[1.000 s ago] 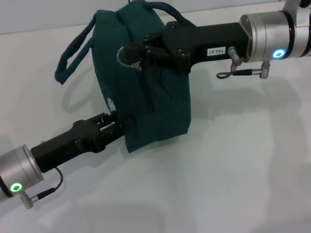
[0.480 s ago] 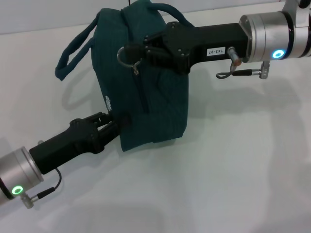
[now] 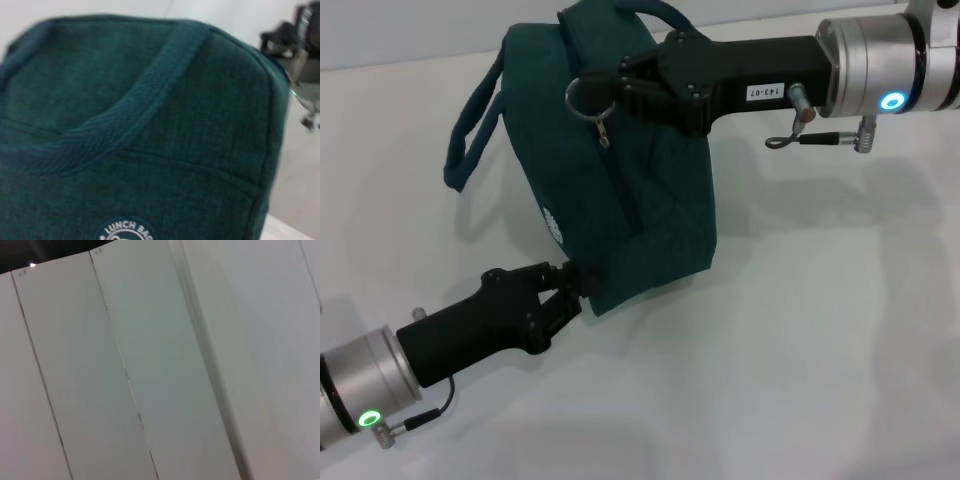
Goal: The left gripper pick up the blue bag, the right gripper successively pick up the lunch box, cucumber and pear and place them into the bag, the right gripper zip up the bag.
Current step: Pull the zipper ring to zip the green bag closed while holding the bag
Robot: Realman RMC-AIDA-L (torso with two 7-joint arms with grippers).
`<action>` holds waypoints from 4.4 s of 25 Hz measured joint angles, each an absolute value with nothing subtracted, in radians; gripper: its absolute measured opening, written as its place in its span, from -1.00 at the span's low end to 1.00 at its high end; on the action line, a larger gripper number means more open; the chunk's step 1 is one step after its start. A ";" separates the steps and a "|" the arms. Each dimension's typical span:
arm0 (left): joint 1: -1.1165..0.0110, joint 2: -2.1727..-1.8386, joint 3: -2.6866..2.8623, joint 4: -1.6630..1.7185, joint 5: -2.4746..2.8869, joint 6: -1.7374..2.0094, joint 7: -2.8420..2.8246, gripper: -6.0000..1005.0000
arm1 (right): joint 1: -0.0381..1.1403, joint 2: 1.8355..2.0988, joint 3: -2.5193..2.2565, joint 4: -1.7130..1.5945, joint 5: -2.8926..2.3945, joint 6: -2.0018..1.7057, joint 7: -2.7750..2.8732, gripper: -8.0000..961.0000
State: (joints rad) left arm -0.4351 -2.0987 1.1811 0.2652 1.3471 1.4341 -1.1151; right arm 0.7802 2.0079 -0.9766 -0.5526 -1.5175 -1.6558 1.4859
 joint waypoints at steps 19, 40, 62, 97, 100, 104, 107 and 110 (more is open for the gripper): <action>-0.412 -2.093 1.204 0.264 1.358 1.435 -1.065 -0.85 | 0.773 1.990 -0.947 -0.570 -1.515 -1.642 1.493 -0.96; -0.408 -2.084 1.267 0.279 1.424 1.445 -1.064 -0.81 | 0.759 1.989 -0.948 -0.572 -1.521 -1.546 1.482 -0.96; -0.379 -2.077 1.257 0.392 1.280 1.534 -1.263 -0.57 | 0.726 1.994 -0.956 -0.574 -1.522 -1.572 1.449 -0.96; -0.407 -2.091 1.257 0.539 1.295 1.459 -1.441 -0.19 | 0.707 1.997 -0.949 -0.581 -1.520 -1.571 1.406 -0.95; -0.407 -2.090 1.256 0.528 1.294 1.459 -1.418 -0.39 | 0.710 1.997 -0.948 -0.581 -1.517 -1.567 1.406 -0.95; -0.407 -2.089 1.256 0.504 1.294 1.459 -1.378 -0.54 | 0.715 1.997 -0.948 -0.581 -1.517 -1.560 1.406 -0.95; -0.409 -2.088 1.261 0.499 1.296 1.461 -1.358 -0.64 | 0.721 1.996 -0.948 -0.581 -1.517 -1.557 1.407 -0.95; -0.410 -2.086 1.265 0.499 1.312 1.473 -1.348 -0.71 | 0.725 1.993 -0.948 -0.581 -1.517 -1.553 1.408 -0.96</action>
State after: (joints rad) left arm -0.4102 -2.0864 1.2648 0.4986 1.3117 1.4731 -1.3480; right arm 0.7250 1.9926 -0.9480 -0.5814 -1.5171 -1.5528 1.4085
